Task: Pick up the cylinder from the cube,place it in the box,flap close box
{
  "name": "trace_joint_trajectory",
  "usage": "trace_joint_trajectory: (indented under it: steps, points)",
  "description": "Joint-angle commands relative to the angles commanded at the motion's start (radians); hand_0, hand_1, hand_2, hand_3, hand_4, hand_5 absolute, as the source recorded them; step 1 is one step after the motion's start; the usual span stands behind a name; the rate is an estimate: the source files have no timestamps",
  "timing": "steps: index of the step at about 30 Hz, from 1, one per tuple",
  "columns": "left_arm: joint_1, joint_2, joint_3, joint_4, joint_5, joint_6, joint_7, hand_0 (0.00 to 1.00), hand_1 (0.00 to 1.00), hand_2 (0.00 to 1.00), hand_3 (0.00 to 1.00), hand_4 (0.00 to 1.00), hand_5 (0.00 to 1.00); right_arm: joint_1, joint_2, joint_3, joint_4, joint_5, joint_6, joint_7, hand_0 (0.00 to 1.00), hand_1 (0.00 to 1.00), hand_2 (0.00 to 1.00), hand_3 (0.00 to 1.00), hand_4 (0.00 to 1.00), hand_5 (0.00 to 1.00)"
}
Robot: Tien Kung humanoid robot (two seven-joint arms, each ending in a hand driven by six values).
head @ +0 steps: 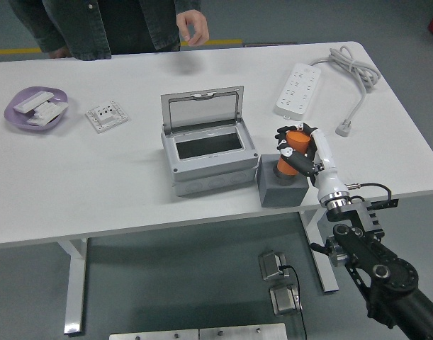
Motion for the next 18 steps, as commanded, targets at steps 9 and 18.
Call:
trace_joint_trajectory:
  steps: [9, 18]
  points:
    - [-0.003, 0.006, -0.010, 0.000, 0.012, 0.004, 0.007, 0.636, 0.541, 0.538, 0.620, 0.591, 0.127, 0.169, -0.007, -0.120, 0.009, -0.200, -0.036, -0.111, 0.357, 0.404, 0.508, 0.363, 0.002, 0.002]
    - [-0.007, 0.018, -0.016, 0.000, 0.022, 0.008, 0.014, 0.636, 0.540, 0.538, 0.620, 0.592, 0.129, 0.364, 0.019, -0.280, -0.080, -0.453, -0.038, -0.189, 0.022, 0.225, 0.514, 0.356, 0.002, 0.002]
